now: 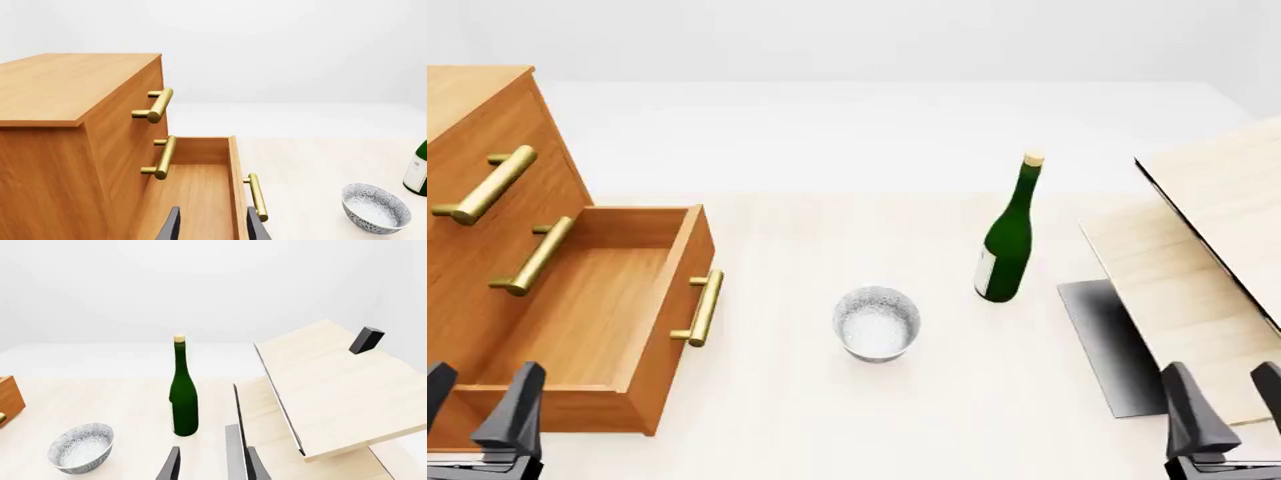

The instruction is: Put the bowl in the bottom drawer of the cabinet.

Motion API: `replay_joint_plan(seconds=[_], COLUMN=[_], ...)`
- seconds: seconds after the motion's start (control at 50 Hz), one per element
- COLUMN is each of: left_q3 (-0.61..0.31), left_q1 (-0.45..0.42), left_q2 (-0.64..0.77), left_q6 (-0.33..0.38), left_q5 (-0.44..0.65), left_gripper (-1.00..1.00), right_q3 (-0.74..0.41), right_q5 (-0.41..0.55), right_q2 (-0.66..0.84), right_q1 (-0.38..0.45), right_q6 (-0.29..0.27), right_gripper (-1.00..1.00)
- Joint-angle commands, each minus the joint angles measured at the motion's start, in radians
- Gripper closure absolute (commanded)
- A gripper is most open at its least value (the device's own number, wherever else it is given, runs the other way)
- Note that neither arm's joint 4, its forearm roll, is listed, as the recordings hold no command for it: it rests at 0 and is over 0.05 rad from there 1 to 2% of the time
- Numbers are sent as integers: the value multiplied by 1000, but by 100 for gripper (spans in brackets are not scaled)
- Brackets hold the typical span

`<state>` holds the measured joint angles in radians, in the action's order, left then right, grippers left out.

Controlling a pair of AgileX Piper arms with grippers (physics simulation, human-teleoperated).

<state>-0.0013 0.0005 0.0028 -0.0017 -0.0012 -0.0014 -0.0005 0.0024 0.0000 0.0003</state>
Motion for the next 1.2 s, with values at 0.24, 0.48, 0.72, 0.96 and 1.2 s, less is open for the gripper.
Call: replay_joint_plan(seconds=[0.24, 0.48, 0.72, 0.96, 1.2], left_q3=[-5, -21, 1, -31, -135], left_q1=[-24, -124, -283, -402, -487], left_q2=[0, -2, -3, 81, 347], left_q6=[8, 66, 74, 108, 118], left_q5=[0, -2, -91, -94, -233], left_gripper=[-100, -100, -100, -100, -100], right_q3=[-3, -2, -2, -3, -500], right_q5=[-1, -2, -2, -4, 505], right_q2=[5, 6, 6, 8, -2], right_q1=[0, 0, 1, 1, 1], right_q6=[0, 0, 0, 0, 0], right_gripper=[-100, -100, -100, -100, -100])
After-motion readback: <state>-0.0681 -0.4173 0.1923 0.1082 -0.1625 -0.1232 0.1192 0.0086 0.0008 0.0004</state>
